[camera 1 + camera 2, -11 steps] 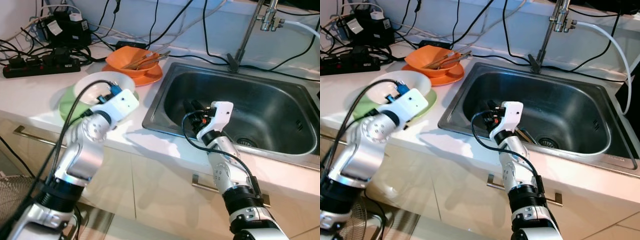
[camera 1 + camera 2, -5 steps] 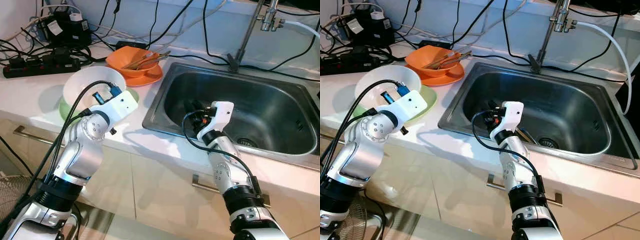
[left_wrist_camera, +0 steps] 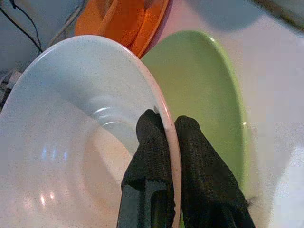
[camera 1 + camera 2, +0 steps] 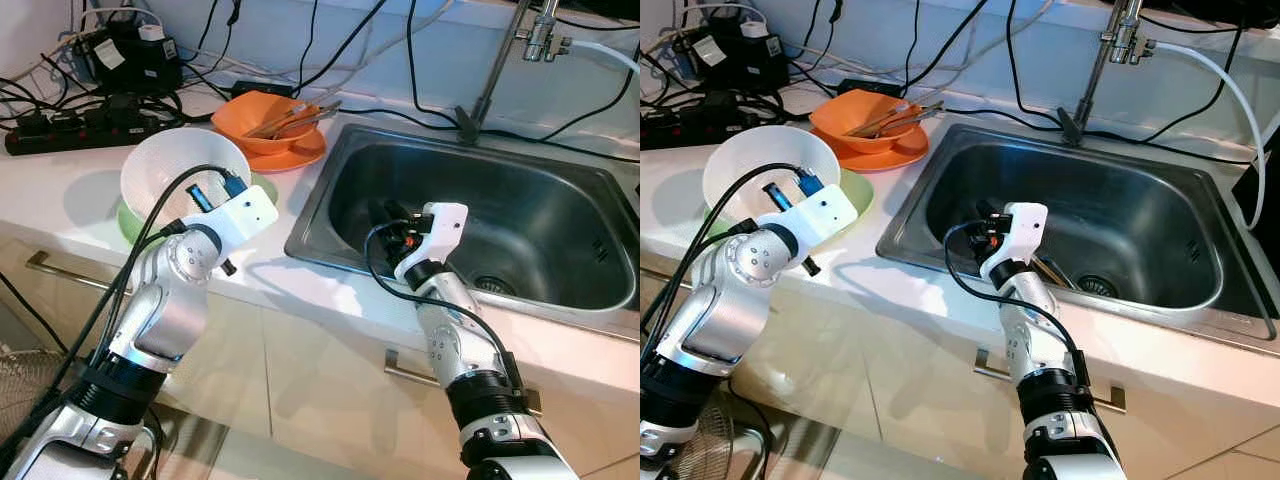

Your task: Kitchen organization

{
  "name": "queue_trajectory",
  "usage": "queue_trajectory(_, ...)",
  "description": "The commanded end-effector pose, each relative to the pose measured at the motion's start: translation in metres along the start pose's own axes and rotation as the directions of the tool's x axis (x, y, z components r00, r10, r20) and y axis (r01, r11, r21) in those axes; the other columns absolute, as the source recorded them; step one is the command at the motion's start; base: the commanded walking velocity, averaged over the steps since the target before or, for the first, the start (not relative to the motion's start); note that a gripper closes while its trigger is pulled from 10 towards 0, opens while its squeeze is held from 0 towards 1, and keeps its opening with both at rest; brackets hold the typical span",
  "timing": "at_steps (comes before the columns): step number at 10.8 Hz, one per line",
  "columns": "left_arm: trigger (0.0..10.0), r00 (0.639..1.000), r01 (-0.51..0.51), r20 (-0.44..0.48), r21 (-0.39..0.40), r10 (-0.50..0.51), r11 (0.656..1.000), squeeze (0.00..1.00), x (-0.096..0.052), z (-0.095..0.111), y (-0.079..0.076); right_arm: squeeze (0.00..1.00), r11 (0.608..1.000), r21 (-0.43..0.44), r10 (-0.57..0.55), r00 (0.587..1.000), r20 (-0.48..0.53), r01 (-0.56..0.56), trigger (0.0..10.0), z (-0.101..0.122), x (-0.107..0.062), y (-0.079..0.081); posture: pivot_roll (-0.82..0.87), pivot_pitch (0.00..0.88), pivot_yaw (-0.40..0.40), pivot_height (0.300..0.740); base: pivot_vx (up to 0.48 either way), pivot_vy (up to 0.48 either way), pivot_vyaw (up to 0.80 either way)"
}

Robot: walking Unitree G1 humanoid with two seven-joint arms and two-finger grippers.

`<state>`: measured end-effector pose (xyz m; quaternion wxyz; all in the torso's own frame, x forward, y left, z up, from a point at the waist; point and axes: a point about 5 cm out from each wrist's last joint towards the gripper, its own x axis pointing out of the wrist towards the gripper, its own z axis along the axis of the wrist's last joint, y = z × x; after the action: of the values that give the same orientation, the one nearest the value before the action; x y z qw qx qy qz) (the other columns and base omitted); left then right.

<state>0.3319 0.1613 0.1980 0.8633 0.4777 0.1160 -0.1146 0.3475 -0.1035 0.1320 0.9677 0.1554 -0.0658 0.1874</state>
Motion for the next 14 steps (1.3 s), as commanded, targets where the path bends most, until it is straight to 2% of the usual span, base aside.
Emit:
queue_trajectory(1, 0.0, 0.998, -0.051, 0.036, 0.041, 0.049, 0.998, 0.0, -0.002, 0.008, 0.008, 0.0, 1.0, -0.019, 0.006, 1.0, -0.002, -0.006, 10.0, 0.004, 0.004, 0.001, 0.24, 0.0, -0.059, 0.74, 0.0, 0.0, 0.0)
queue_trajectory(3, 0.0, 0.966, -0.226, 0.153, 0.111, 0.208, 0.968, 0.0, -0.004, 0.026, 0.03, 0.0, 1.0, -0.019, 0.002, 1.0, -0.003, -0.002, 10.0, 0.003, 0.004, 0.001, 0.24, 0.0, -0.059, 0.74, 0.0, 0.0, 0.0)
queue_trajectory(4, 0.0, 0.91, -0.332, 0.317, 0.168, 0.267, 0.928, 0.0, -0.008, 0.053, 0.033, 0.0, 1.0, -0.021, -0.005, 1.0, 0.001, 0.005, 10.0, 0.004, 0.005, 0.001, 0.24, 0.0, -0.059, 0.74, 0.0, 0.0, 0.0)
queue_trajectory(5, 5.8, 0.89, -0.349, 0.372, 0.179, 0.265, 0.92, 0.0, -0.01, 0.063, 0.03, 0.0, 1.0, -0.021, -0.006, 1.0, 0.002, 0.006, 10.0, 0.004, 0.005, 0.001, 0.24, 0.0, -0.059, 0.74, 0.0, 0.0, 0.0)
queue_trajectory(6, 10.0, 0.876, -0.326, 0.429, 0.188, 0.221, 0.927, 0.0, -0.01, 0.074, 0.021, 0.0, 1.0, -0.023, -0.011, 1.0, 0.005, 0.011, 10.0, 0.006, 0.005, 0.0, 0.24, 0.0, -0.059, 0.74, 0.0, 0.0, 0.0)
queue_trajectory(7, 10.0, 0.869, -0.276, 0.471, 0.212, 0.149, 0.938, 0.0, -0.007, 0.08, 0.006, 0.0, 1.0, -0.026, -0.017, 1.0, 0.015, 0.018, 10.0, 0.009, 0.006, -0.003, 0.24, 0.0, -0.059, 0.74, 0.0, 0.0, 0.0)
queue_trajectory(8, 10.0, 0.863, -0.232, 0.497, 0.23, 0.091, 0.945, 0.0, -0.003, 0.082, -0.009, 0.61, 0.999, -0.037, -0.033, 0.999, 0.034, 0.034, 10.0, 0.017, 0.007, -0.01, 0.23, 0.0, -0.056, 0.74, 0.0, 0.0, 0.0)
queue_trajectory(9, 10.0, 0.859, -0.211, 0.509, 0.235, 0.065, 0.949, 0.0, -0.002, 0.082, -0.016, 1.0, 0.998, -0.048, -0.047, 0.998, 0.045, 0.049, 10.0, 0.022, 0.007, -0.016, 0.23, 0.0, -0.053, 0.74, 0.0, 0.0, 0.0)
queue_trajectory(12, 10.0, 0.864, -0.135, 0.503, 0.254, -0.011, 0.958, 0.0, 0.007, 0.076, -0.034, 1.0, 0.993, -0.05, -0.106, 0.99, 0.097, 0.111, 10.0, 0.045, 0.006, -0.042, 0.22, 0.0, -0.045, 0.74, 0.0, 0.0, 0.0)
queue_trajectory(13, 10.0, 0.858, -0.118, 0.513, 0.26, -0.034, 0.958, 0.0, 0.009, 0.079, -0.04, 1.0, 0.994, -0.02, -0.106, 0.984, 0.141, 0.11, 10.0, 0.058, 0.007, -0.045, 0.22, 0.0, -0.043, 0.74, 0.0, 0.0, 0.0)
queue_trajectory(14, 10.0, 0.856, -0.11, 0.516, 0.26, -0.042, 0.959, 0.0, 0.009, 0.079, -0.042, 1.0, 0.994, -0.003, -0.104, 0.983, 0.152, 0.106, 10.0, 0.061, 0.007, -0.044, 0.22, 0.0, -0.042, 0.74, 0.0, 0.0, 0.0)
